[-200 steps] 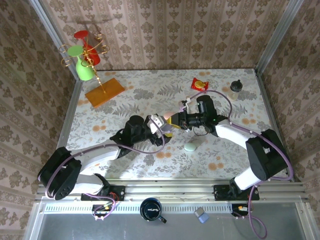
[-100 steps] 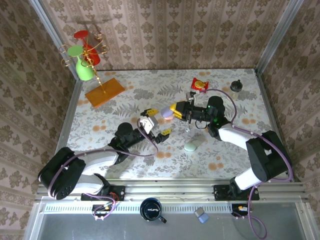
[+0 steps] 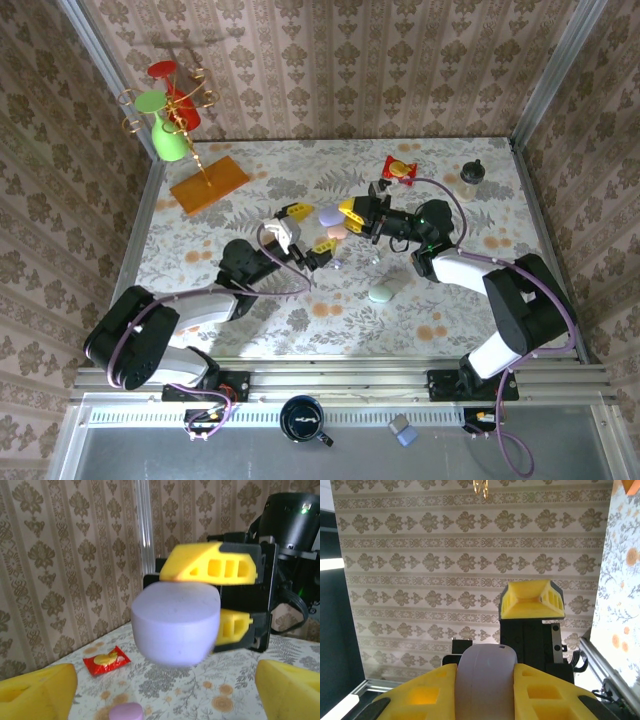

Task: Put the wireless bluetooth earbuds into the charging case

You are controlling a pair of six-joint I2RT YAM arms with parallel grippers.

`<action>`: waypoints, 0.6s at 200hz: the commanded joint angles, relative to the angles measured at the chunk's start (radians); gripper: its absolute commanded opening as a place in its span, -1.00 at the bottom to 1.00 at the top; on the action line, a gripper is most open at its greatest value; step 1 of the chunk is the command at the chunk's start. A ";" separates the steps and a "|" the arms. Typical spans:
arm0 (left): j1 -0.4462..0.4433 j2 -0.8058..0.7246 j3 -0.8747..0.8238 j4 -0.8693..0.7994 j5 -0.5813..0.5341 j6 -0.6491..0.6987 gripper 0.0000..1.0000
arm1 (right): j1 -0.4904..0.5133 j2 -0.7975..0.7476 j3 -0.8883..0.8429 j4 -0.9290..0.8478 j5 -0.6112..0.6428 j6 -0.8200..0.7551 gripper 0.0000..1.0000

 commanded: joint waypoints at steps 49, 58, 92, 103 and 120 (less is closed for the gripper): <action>0.027 0.048 0.113 0.055 0.128 -0.090 0.59 | 0.014 -0.011 0.042 0.067 -0.006 0.017 -1.00; 0.027 0.052 0.118 0.055 0.131 -0.091 0.55 | 0.015 -0.011 0.040 0.067 -0.005 0.017 -1.00; 0.025 0.066 0.123 0.055 0.143 -0.094 0.49 | 0.015 -0.016 0.038 0.068 -0.007 0.019 -1.00; 0.024 0.071 0.121 0.055 0.145 -0.093 0.49 | 0.014 -0.018 0.038 0.068 -0.008 0.020 -1.00; 0.022 0.074 0.120 0.055 0.146 -0.090 0.48 | 0.014 -0.022 0.041 0.069 -0.007 0.020 -1.00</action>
